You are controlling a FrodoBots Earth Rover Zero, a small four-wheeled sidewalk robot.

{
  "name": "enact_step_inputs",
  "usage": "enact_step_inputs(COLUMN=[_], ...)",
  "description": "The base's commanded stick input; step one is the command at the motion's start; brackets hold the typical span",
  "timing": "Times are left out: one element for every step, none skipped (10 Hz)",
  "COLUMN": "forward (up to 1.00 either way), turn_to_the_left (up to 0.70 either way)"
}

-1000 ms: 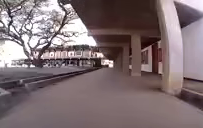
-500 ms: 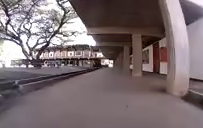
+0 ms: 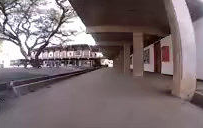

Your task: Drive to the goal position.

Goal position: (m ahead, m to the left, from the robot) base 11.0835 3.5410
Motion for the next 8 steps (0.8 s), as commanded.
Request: enact_step_inputs(forward=[0.5,0.5,0.5,0.5,0.5,0.5,0.5,0.5], turn_to_the_left=[0.0,0.0,0.0,0.0,0.0,0.0,0.0,0.0])
